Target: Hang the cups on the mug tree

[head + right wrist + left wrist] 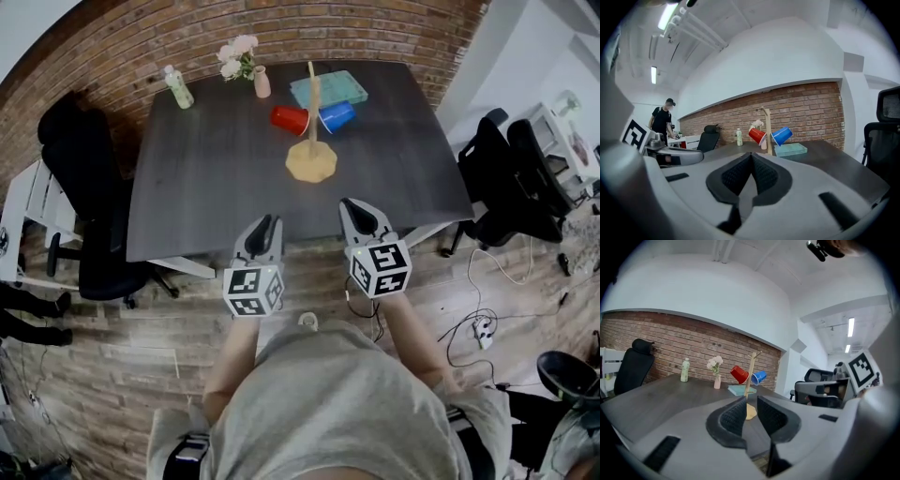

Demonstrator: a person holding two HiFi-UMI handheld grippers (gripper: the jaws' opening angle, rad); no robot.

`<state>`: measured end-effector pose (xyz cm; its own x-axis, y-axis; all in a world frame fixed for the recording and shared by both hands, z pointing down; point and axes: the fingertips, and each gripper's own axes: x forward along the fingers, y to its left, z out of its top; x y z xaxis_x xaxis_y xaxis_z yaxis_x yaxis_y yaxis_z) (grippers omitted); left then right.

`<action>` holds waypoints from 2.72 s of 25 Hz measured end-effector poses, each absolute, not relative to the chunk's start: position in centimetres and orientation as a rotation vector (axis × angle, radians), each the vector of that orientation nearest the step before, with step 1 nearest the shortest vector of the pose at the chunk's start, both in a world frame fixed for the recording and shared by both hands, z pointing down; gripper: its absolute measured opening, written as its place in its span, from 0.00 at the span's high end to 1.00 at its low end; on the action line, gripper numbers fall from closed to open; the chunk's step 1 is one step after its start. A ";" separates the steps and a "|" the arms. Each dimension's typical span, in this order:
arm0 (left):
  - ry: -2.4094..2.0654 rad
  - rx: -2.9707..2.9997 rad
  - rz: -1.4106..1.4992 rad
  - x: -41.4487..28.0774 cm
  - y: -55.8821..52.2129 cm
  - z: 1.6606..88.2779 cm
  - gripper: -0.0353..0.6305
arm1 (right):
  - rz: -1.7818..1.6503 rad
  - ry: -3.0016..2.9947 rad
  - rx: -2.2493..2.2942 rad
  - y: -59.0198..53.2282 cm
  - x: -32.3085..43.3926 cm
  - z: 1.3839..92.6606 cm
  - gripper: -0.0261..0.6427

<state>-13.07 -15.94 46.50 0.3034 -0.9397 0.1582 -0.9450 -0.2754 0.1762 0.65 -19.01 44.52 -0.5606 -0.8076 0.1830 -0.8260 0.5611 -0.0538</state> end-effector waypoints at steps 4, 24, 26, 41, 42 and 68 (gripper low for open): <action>-1.759 2.312 0.011 -12.3 -13.4 45.8 0.90 | 0.209 -2.684 1.362 -15.8 1.6 44.2 0.96; -1.746 2.330 0.021 -4.4 2.6 44.3 0.93 | 0.193 -2.782 1.251 1.2 7.2 41.6 0.96; -1.746 2.337 0.026 -3.8 3.8 44.2 0.93 | 0.188 -2.785 1.257 2.5 7.8 41.5 0.96; -1.757 2.363 0.029 -1.9 10.6 44.0 0.93 | 0.194 -2.815 1.268 9.4 9.5 42.0 0.96; -1.756 2.364 0.027 -1.9 10.8 44.0 0.93 | 0.195 -2.814 1.271 9.6 9.6 41.9 0.96; -1.766 2.343 0.008 -2.2 11.7 43.9 0.93 | 0.180 -2.801 1.316 10.6 10.0 41.8 0.96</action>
